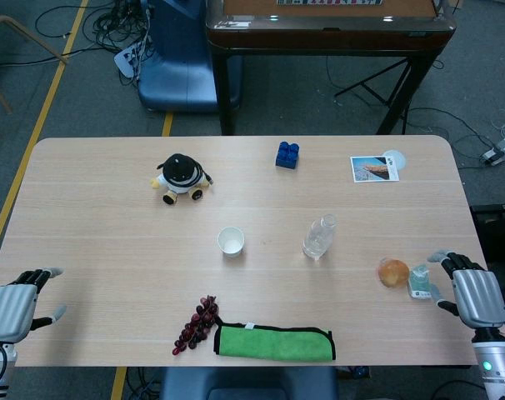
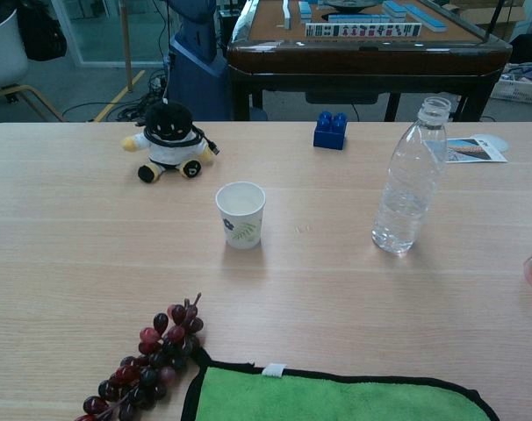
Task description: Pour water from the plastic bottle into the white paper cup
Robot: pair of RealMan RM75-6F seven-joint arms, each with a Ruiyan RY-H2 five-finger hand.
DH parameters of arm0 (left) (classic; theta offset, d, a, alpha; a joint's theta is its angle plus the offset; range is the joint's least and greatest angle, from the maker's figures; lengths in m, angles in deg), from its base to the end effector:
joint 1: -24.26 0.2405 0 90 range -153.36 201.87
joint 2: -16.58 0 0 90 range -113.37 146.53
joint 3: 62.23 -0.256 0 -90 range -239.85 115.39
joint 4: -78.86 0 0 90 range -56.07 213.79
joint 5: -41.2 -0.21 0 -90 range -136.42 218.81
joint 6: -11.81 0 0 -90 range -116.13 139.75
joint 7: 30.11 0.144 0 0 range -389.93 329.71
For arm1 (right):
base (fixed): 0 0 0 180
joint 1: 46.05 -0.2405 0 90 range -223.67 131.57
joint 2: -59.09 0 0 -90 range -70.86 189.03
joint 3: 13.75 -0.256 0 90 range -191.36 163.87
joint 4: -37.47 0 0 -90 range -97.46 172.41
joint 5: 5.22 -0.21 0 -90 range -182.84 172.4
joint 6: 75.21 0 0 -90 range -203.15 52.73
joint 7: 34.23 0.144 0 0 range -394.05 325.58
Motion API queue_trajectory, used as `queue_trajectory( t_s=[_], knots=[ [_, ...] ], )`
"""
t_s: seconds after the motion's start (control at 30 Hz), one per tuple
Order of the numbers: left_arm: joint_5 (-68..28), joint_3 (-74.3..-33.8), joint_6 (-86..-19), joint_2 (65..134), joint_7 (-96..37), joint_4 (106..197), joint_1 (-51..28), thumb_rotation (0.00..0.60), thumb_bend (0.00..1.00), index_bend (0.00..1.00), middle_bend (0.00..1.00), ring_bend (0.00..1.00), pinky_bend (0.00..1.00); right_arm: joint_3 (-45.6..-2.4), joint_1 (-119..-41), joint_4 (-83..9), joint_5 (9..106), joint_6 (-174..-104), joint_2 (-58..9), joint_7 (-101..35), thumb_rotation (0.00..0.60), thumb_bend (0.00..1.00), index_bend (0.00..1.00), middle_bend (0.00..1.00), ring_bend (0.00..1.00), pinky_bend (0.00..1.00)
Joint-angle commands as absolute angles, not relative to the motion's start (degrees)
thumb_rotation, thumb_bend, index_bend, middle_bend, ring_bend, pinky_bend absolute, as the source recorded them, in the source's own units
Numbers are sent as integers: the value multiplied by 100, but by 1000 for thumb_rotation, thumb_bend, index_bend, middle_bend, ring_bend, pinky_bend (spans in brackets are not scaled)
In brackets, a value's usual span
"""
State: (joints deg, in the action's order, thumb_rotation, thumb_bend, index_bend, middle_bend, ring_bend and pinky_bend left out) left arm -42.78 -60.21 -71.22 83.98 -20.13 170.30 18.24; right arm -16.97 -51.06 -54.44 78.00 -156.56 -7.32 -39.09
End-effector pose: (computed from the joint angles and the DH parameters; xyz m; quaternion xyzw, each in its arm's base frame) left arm -0.3129 0.1839 0.1369 -0.6240 -0.3638 -0.3345 0.6053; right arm -0.3177 -0.1826 0.1415 0.6026 -0.3998 0.3496 0.5957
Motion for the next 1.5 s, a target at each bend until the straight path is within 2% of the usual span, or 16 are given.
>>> queue_trajectory(
  t_s=[0.03,1.5],
  knots=[
    [-4329,-6029,-7173,8440,-2068,16953,1835,600,152,301,351,335,596,-1702,-5111,-5423,7819,-15674,-752,-3909,600,328,348,283,298,489],
    [-4461,-6066,-7264,8484,-2008,16963,1845,600,152,280,330,338,597,-1683,-5066,-5476,7835,-15748,-751,-3977,600,327,348,284,297,489]
  ],
)
